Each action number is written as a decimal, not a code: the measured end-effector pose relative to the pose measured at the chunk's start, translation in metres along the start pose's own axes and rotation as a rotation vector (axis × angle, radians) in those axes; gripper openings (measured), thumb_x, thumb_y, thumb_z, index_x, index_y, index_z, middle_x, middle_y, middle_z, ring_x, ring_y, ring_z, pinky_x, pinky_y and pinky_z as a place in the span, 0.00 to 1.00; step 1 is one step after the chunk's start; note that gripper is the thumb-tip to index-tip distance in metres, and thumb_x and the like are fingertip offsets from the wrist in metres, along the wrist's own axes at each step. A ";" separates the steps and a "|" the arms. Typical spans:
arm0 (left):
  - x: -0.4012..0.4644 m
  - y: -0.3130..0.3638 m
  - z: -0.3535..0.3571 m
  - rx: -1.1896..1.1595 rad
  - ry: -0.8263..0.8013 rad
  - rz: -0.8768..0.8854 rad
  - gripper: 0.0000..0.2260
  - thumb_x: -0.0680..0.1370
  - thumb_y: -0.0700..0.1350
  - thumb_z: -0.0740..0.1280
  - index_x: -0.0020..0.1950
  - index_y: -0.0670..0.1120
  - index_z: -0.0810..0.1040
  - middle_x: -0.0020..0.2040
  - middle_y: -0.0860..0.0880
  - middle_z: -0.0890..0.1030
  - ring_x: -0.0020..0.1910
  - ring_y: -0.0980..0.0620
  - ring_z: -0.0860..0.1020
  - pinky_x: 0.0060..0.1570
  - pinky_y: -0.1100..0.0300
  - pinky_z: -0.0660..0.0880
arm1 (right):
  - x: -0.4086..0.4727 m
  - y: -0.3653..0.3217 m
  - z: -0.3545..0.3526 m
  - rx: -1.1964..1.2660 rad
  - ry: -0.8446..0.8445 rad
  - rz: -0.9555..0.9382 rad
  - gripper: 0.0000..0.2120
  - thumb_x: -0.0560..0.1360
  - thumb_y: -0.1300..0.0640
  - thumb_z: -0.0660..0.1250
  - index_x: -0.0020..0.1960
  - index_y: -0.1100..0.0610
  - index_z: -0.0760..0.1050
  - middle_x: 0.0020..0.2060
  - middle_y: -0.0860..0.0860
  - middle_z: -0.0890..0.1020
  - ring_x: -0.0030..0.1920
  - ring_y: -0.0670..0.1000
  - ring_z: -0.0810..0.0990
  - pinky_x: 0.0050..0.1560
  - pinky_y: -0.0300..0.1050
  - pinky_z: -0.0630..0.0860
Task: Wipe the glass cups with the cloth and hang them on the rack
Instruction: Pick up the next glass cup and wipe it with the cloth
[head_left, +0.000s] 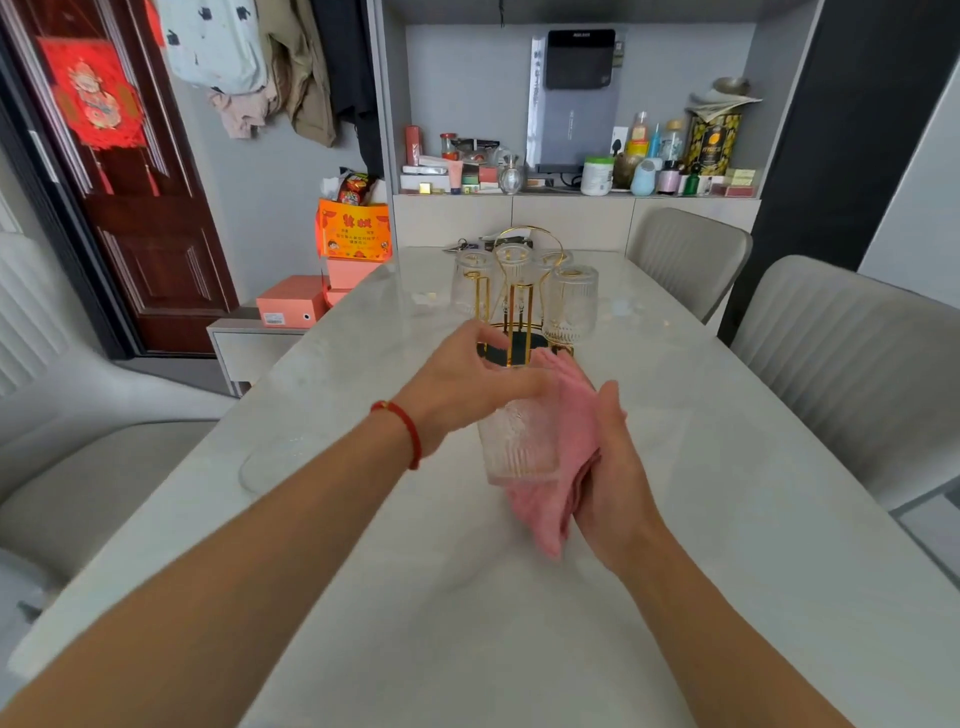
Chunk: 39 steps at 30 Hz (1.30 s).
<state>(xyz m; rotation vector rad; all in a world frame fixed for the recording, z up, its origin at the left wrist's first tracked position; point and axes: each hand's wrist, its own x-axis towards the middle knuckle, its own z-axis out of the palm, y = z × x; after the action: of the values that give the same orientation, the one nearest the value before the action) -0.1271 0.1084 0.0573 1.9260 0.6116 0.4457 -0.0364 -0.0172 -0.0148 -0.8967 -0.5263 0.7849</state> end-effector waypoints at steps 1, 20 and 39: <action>0.001 -0.005 0.009 -0.089 0.058 -0.013 0.28 0.69 0.54 0.81 0.63 0.51 0.73 0.53 0.48 0.82 0.51 0.51 0.81 0.44 0.59 0.75 | -0.003 -0.001 -0.005 0.022 -0.007 -0.010 0.34 0.80 0.33 0.46 0.80 0.50 0.62 0.75 0.46 0.71 0.75 0.50 0.70 0.66 0.51 0.76; 0.017 -0.039 0.083 -0.538 0.233 0.130 0.30 0.71 0.57 0.76 0.70 0.47 0.77 0.63 0.52 0.83 0.63 0.58 0.80 0.64 0.57 0.78 | 0.018 0.013 -0.032 -0.372 0.069 -0.208 0.42 0.70 0.31 0.69 0.79 0.39 0.56 0.71 0.50 0.76 0.63 0.51 0.82 0.60 0.61 0.81; -0.011 -0.063 0.103 -0.152 0.191 0.211 0.17 0.82 0.59 0.64 0.67 0.57 0.63 0.37 0.52 0.83 0.34 0.59 0.83 0.34 0.66 0.78 | 0.008 0.003 -0.036 0.162 0.259 0.068 0.31 0.78 0.30 0.55 0.63 0.53 0.79 0.53 0.59 0.87 0.52 0.62 0.87 0.54 0.60 0.83</action>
<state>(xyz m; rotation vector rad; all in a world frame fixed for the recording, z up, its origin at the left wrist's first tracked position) -0.0927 0.0490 -0.0425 1.8213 0.4824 0.7945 -0.0080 -0.0274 -0.0352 -0.8534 -0.2022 0.7480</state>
